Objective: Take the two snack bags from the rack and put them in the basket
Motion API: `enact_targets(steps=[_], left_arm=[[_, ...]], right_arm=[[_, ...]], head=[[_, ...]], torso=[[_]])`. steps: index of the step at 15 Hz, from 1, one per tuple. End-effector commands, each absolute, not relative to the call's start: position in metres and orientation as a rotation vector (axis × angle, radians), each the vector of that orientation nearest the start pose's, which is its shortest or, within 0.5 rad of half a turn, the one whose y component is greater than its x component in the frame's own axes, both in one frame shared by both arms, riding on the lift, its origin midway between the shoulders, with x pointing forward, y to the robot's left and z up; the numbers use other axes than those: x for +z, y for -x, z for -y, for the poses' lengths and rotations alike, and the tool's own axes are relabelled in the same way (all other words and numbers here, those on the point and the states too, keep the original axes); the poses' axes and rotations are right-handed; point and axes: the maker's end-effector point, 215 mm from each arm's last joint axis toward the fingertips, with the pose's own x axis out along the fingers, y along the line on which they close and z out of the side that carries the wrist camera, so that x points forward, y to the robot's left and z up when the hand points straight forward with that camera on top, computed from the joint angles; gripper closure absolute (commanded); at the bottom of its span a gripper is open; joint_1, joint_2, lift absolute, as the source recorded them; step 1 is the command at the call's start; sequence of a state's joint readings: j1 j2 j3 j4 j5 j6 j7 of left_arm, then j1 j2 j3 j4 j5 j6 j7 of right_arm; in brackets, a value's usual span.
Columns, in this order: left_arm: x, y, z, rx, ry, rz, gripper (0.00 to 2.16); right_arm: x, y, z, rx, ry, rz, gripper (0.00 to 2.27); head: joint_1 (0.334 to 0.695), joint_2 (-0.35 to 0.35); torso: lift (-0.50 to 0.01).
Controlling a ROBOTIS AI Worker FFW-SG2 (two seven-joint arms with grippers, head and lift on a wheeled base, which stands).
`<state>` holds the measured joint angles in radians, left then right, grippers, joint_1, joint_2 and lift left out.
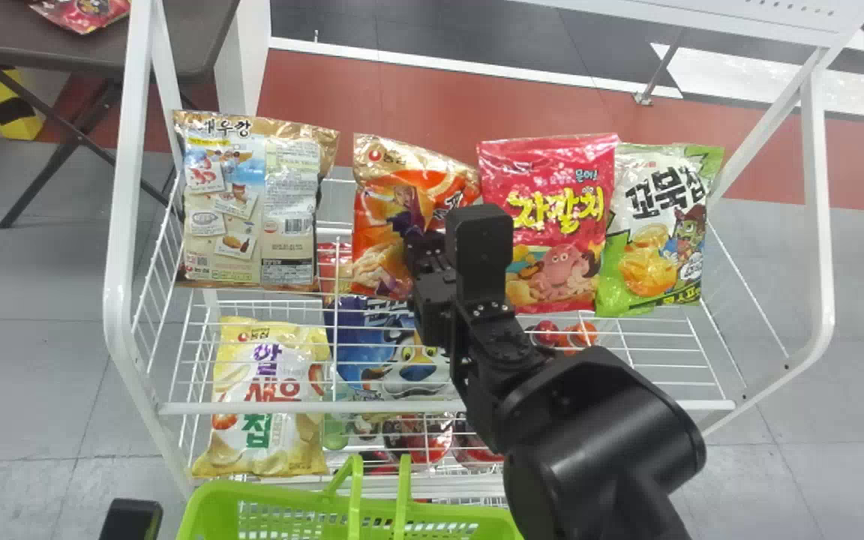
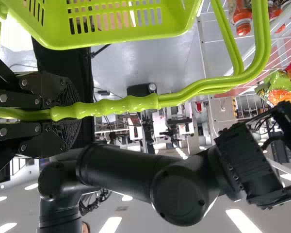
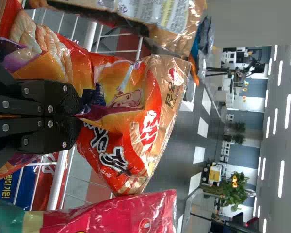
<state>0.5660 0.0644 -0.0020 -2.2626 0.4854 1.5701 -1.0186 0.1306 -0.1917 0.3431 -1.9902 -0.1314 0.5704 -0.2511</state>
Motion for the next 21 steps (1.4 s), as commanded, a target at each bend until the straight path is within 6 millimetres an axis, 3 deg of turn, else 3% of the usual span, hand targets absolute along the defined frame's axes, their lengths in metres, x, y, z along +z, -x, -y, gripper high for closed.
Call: enact_targets(steps=[1, 6, 8, 12, 15, 18, 21], left_arm=[[-0.389, -0.131, 0.014, -1.209, 1.013, -1.196, 1.88], [-0.384, -0.131, 0.016, -1.224, 1.011, -1.187, 1.88], [-0.382, -0.128, 0.017, -1.229, 1.012, -1.187, 1.88], [-0.383, -0.122, 0.019, -1.231, 1.017, -1.198, 1.88], [-0.383, -0.119, 0.019, -1.227, 1.008, -1.2, 1.88], [-0.384, -0.118, 0.019, -1.224, 1.003, -1.205, 1.88], [-0.384, -0.125, 0.019, -1.226, 0.995, -1.195, 1.88]], right_arm=[[-0.374, -0.504, 0.119, 0.16, 0.088, -0.328, 2.03], [-0.351, -0.468, 0.106, 0.304, 0.038, -0.331, 2.03], [-0.352, -0.47, 0.115, 0.326, 0.036, -0.337, 2.03], [-0.336, -0.466, 0.103, 0.506, -0.031, -0.307, 2.03], [-0.33, -0.466, 0.107, 0.559, -0.064, -0.312, 2.03], [-0.337, -0.429, 0.113, 0.545, -0.047, -0.41, 2.03], [-0.34, -0.375, 0.131, 0.525, -0.022, -0.539, 2.03]], head=[[0.695, -0.233], [0.695, -0.231], [0.695, -0.233], [0.695, -0.24], [0.695, -0.233], [0.695, -0.251], [0.695, -0.295]], torso=[[-0.011], [-0.011], [-0.011], [-0.011], [-0.011], [-0.011], [-0.011]])
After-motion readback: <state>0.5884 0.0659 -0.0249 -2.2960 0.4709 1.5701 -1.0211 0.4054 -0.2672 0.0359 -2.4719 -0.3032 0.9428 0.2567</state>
